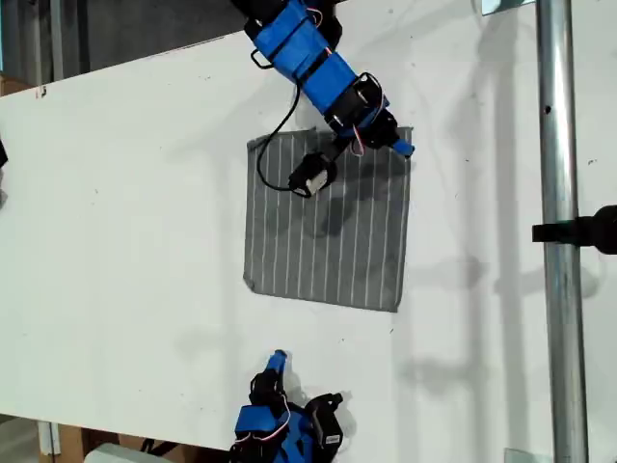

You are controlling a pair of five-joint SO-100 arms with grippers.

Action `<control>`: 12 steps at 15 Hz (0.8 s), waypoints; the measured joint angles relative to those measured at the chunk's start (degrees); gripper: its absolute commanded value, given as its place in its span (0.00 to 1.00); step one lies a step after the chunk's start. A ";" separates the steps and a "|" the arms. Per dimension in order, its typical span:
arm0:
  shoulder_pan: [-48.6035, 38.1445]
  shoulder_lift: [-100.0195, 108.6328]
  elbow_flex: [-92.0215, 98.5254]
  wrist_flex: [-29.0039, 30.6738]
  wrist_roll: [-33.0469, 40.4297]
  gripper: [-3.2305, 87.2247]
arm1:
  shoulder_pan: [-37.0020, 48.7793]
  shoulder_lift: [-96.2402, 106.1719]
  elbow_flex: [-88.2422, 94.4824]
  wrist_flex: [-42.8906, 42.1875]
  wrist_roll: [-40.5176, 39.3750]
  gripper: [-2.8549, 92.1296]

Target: Grasp corners of a towel and fold twice.

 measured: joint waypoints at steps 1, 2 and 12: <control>0.00 0.00 0.00 0.00 0.00 0.01 | -0.26 -2.81 0.00 -1.58 0.53 0.41; 0.00 0.00 0.00 0.00 0.00 0.01 | -0.35 -4.66 0.00 -3.16 0.70 0.27; 0.00 0.00 0.00 0.00 0.00 0.01 | 8.70 3.16 4.04 -9.40 -1.49 0.13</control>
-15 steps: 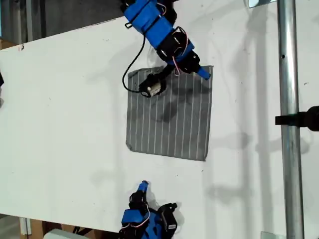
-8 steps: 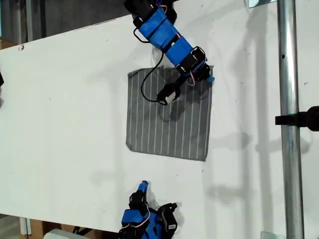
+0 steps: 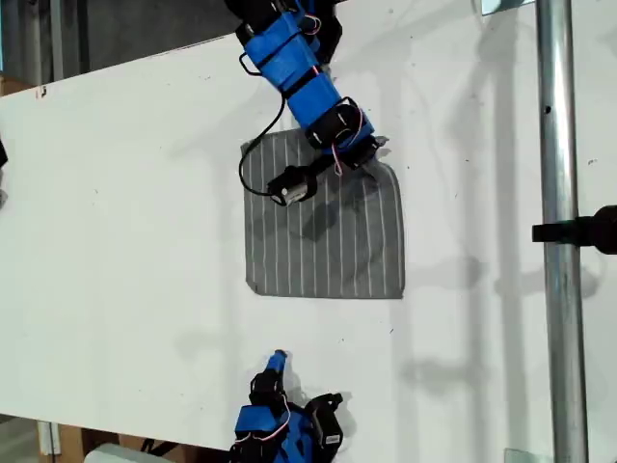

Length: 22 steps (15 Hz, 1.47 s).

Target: Grasp corners of a towel and fold twice.

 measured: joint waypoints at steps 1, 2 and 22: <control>0.00 0.00 0.00 0.00 0.00 0.01 | -0.26 0.00 -1.49 0.44 -0.70 0.42; 0.00 0.00 0.00 0.00 0.00 0.01 | -0.44 0.00 -2.90 1.23 -1.05 0.41; -0.09 0.00 0.00 0.00 0.00 0.01 | -1.23 21.01 6.33 5.36 -1.58 0.51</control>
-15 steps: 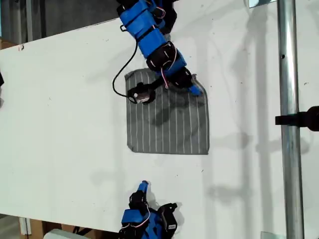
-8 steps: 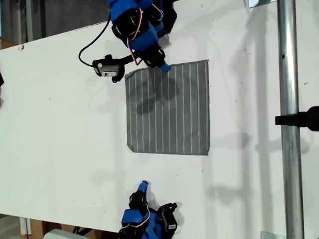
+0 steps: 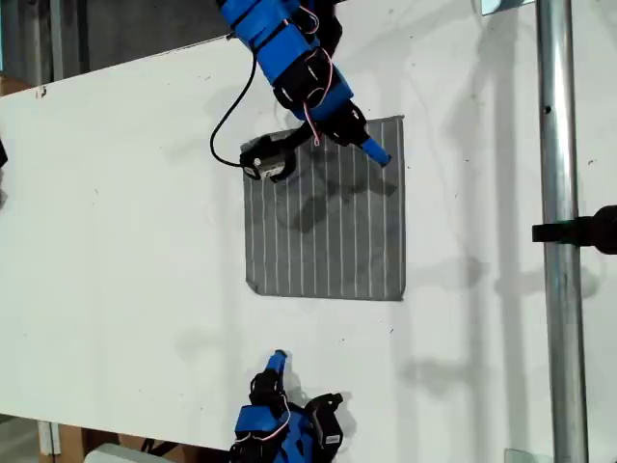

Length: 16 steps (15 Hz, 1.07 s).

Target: Grasp corners of a towel and fold twice.

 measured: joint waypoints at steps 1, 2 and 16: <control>-0.09 0.00 0.00 0.00 0.00 0.01 | -0.09 -0.09 0.00 0.09 0.00 0.50; -0.09 0.00 0.00 0.00 0.00 0.01 | -0.09 -0.09 0.00 0.62 0.00 0.50; -0.53 0.00 0.00 0.00 0.00 0.01 | -6.86 -23.55 6.42 -7.56 8.61 0.03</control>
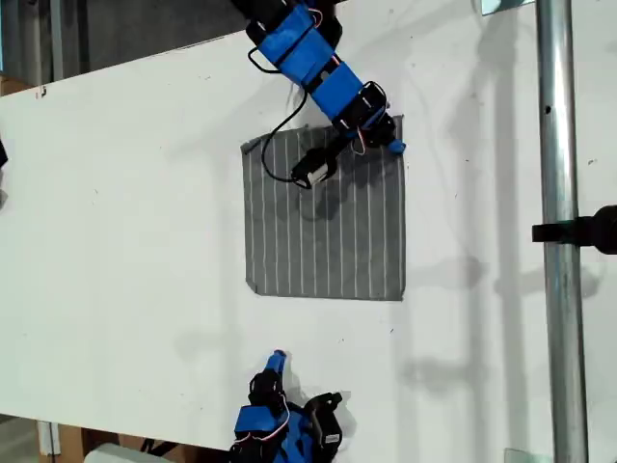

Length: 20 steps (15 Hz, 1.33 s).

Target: Grasp corners of a towel and fold twice.

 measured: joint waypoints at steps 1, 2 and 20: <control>0.00 0.00 0.00 0.00 0.00 0.01 | 0.62 0.70 1.85 -1.76 0.79 0.03; 0.00 0.00 0.00 0.00 0.00 0.01 | 1.41 0.97 2.72 -3.34 1.05 0.03; 29.00 -65.83 -60.64 -2.81 -2.02 0.00 | 5.54 1.85 2.72 -10.28 -5.71 0.03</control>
